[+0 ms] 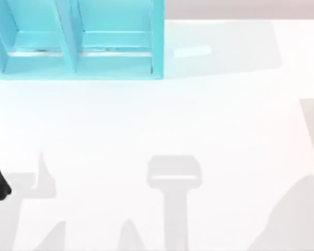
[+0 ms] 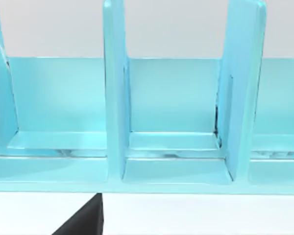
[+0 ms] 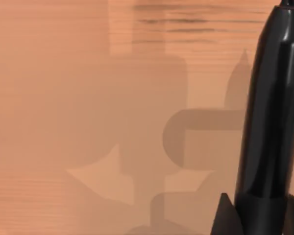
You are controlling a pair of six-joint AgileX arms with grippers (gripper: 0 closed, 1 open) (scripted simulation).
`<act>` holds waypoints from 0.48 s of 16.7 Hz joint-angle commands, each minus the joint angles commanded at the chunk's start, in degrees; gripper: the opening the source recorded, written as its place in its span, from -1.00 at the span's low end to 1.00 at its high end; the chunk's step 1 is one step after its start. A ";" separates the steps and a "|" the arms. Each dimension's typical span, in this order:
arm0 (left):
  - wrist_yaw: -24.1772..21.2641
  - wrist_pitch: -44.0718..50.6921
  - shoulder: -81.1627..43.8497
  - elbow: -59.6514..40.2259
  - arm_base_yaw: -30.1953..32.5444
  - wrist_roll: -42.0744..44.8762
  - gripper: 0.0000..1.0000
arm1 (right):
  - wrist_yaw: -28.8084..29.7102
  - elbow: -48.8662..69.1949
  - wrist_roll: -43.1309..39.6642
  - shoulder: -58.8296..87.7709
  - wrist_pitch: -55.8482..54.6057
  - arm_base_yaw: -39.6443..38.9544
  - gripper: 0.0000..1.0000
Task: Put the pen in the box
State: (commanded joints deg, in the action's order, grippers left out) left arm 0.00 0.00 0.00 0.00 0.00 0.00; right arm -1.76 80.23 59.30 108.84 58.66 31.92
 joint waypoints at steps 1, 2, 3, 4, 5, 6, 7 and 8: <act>0.00 0.00 0.00 0.00 0.00 0.00 1.00 | 0.00 0.00 0.00 0.00 0.00 0.00 -0.70; 0.00 0.00 0.00 0.00 0.00 0.00 1.00 | 0.00 0.00 0.00 0.00 0.00 0.00 -0.55; 0.00 0.00 0.00 0.00 0.00 0.00 1.00 | 0.00 0.00 0.00 0.00 0.00 0.00 -0.40; 0.00 0.00 0.00 0.00 0.00 0.00 1.00 | 0.00 0.00 0.00 0.00 0.00 0.00 -0.25; 0.00 0.00 0.00 0.00 0.00 0.00 1.00 | 0.00 0.00 0.00 0.00 0.00 0.00 -0.10; 0.00 0.00 0.00 0.00 0.00 0.00 1.00 | 0.00 0.00 0.00 0.00 0.00 0.00 0.06; 0.00 0.00 0.00 0.00 0.00 0.00 1.00 | 0.00 0.00 0.00 0.00 0.00 0.00 0.21; 0.00 0.00 0.00 0.00 0.00 0.00 1.00 | 0.00 0.00 0.00 0.00 0.00 0.00 0.36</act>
State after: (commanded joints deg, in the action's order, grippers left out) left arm 0.00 0.00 0.00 0.00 0.00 0.00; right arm -1.76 80.23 59.30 108.84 58.66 31.92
